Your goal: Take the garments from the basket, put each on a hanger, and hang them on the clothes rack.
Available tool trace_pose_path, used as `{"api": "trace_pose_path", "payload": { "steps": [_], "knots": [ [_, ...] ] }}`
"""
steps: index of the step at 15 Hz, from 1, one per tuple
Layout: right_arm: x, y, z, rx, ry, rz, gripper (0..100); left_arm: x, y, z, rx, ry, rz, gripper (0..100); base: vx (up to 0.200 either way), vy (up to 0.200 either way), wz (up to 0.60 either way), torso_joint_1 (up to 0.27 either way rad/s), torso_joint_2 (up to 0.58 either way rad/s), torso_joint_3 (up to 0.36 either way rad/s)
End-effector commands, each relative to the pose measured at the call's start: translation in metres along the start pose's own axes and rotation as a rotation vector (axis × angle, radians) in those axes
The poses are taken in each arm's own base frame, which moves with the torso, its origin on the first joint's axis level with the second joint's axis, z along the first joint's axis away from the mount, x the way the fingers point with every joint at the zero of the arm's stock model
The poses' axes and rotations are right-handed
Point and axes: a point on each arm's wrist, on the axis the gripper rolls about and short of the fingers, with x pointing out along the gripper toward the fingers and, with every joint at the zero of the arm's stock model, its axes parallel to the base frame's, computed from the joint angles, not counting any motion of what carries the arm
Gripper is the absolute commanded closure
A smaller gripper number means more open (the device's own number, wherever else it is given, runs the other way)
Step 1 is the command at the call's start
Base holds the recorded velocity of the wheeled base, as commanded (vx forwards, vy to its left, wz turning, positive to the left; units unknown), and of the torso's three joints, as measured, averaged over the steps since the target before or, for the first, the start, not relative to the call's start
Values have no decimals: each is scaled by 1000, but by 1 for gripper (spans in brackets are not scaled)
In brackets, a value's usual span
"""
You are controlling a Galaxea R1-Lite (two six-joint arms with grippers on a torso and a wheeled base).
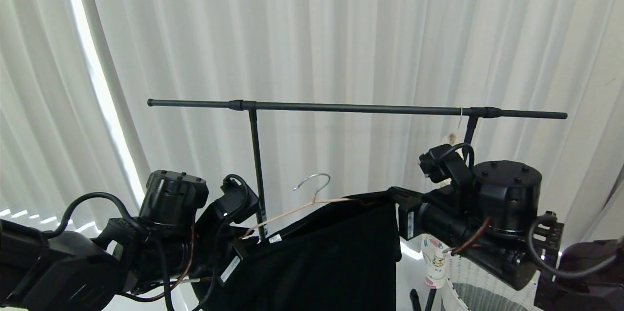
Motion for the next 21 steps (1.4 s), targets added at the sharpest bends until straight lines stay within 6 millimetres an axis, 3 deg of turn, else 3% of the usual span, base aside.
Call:
{"api": "trace_pose_path", "payload": {
  "steps": [1,4,5,10,13,15,17,18,21],
  "knots": [
    [-23,10,-2,-17,2,56,100,3,-2,4,-16,-20,-6,100,0,0,0,0,0,0],
    [-35,22,-6,-33,11,109,100,4,-7,8,-59,-34,23,100,0,0,0,0,0,0],
    [-36,24,-7,-39,13,116,0,4,-8,9,-56,-36,22,100,0,0,0,0,0,0],
    [-42,13,-13,-140,34,97,0,4,-14,13,-29,-71,11,100,0,0,0,0,0,0],
    [-57,-21,-16,-298,70,137,0,-3,-23,7,-3,-83,-43,100,0,0,0,0,0,0],
    [-71,-39,-7,-373,120,207,0,-10,-28,1,57,-91,-78,100,0,0,0,0,0,0],
    [-84,-39,4,-385,166,291,0,-12,-30,3,111,-121,-120,100,0,0,0,0,0,0],
    [-90,-37,14,-400,215,356,0,-13,-41,11,167,-159,-173,100,0,0,0,0,0,0],
    [-88,-35,18,-478,240,456,0,-13,-63,24,229,-211,-272,100,0,0,0,0,0,0]
  ]
}}
